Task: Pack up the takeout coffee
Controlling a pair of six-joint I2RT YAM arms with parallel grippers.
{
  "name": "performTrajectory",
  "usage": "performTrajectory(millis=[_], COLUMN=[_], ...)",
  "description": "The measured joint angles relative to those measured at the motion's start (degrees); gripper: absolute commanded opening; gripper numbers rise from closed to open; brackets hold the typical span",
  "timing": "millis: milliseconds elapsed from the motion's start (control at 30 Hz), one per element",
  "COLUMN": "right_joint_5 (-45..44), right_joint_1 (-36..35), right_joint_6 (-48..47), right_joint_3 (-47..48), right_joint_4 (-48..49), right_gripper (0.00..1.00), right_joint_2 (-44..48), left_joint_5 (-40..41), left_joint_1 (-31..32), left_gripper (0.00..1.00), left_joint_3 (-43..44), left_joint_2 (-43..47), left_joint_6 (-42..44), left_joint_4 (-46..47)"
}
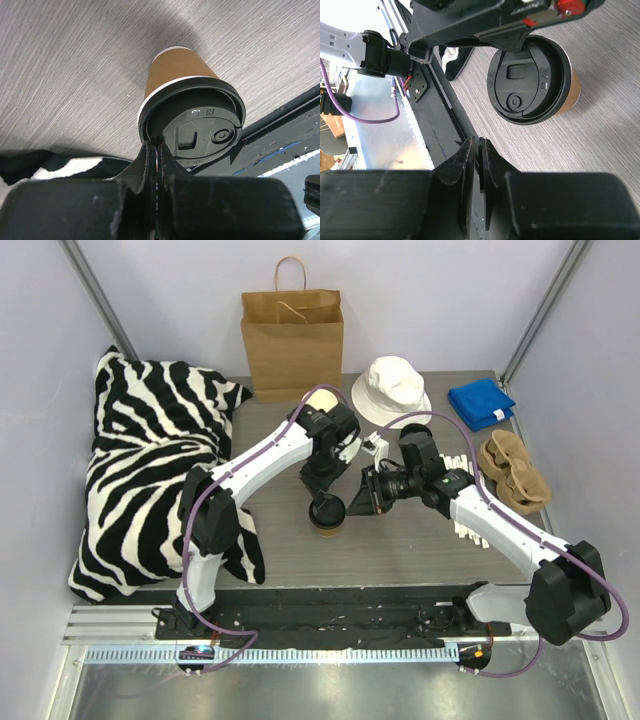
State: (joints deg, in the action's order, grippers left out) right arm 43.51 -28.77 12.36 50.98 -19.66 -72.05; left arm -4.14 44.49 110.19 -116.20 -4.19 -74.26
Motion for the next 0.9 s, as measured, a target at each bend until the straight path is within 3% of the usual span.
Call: performTrajectory(millis=[900], right_joint_5=[-6.2], right_joint_1=[-4.3], right_joint_6=[7.4], right_joint_3=[-5.2], right_joint_4=[14.3], right_gripper=[0.17], right_joint_2=[-3.8], left_joint_5=[-1.4], left_joint_1=[-0.9], left_gripper=[0.0], left_joint_3=[-1.7], left_joint_2=[0.0], left_joint_6=[0.0], left_joint_4=[0.3])
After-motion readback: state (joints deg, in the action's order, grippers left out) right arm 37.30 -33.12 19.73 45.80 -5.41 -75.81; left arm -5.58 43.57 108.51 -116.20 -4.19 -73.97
